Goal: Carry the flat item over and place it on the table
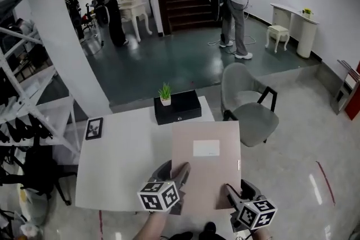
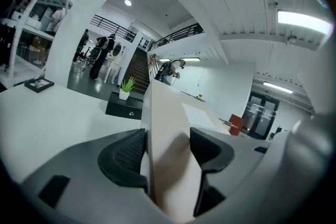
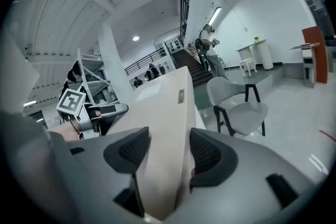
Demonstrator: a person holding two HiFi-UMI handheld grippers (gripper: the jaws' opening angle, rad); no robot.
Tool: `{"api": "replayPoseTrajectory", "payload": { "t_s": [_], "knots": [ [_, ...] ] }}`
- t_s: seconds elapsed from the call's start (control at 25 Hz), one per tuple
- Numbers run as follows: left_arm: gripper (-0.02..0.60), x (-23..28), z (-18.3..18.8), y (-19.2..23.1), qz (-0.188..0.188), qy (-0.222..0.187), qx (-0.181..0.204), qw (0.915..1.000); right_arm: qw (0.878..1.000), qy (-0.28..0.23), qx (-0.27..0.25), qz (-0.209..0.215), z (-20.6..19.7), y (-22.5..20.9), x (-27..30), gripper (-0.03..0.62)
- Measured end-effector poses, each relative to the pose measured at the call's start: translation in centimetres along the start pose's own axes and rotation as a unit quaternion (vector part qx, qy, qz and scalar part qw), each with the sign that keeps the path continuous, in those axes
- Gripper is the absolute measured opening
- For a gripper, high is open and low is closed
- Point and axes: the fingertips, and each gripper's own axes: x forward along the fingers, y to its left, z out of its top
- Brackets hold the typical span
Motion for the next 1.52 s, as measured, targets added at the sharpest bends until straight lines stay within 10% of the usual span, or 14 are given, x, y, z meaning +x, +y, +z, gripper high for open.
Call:
{"api": "replayPoseTrajectory", "payload": {
  "t_s": [0.68, 1.52],
  "knots": [
    [0.267, -3.7, -2.0, 6.0, 0.154, -0.038, -0.066, 0.9850, 0.986, 0.083, -0.052, 0.133, -1.1, 2.0, 6.6, 0.247],
    [0.265, 1.0, -0.6, 10.5, 0.138, -0.014, -0.076, 0.9874, 0.990, 0.090, -0.043, 0.103, -0.2, 1.7, 12.1, 0.247]
  ]
}}
